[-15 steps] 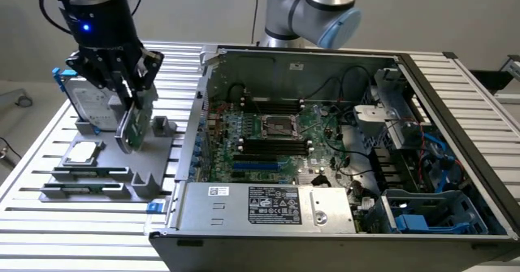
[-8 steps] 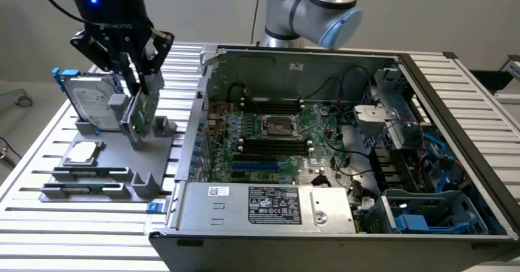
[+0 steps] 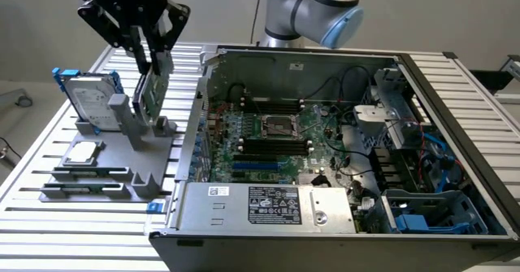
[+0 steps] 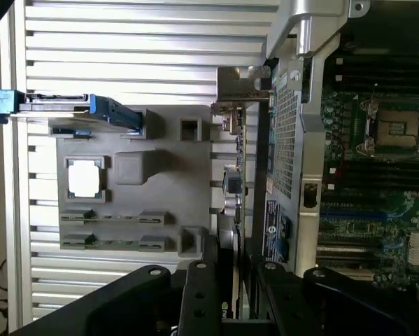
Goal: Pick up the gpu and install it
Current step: 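Pick up the gpu and move the gpu toward the slot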
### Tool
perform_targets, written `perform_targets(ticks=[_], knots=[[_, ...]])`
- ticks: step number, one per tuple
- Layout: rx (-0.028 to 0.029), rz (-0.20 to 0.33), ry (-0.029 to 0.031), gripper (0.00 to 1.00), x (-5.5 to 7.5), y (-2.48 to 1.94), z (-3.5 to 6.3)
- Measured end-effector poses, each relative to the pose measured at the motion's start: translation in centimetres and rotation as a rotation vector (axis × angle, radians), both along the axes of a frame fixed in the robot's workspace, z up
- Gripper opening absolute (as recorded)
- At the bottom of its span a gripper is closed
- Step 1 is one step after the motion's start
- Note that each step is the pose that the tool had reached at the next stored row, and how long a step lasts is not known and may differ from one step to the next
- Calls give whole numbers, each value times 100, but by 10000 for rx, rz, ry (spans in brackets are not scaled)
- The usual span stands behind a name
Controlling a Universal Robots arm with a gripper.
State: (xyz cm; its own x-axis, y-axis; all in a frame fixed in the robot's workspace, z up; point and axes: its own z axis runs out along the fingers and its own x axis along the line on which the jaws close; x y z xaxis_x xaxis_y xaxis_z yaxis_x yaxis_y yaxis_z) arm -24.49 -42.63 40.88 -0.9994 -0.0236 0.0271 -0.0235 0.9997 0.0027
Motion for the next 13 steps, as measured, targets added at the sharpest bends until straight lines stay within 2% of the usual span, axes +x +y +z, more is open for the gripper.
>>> perform_targets(ticks=[2,13], knots=[[2,0,48,26,91,-3,42],[1,0,424,26,593,-24,170]])
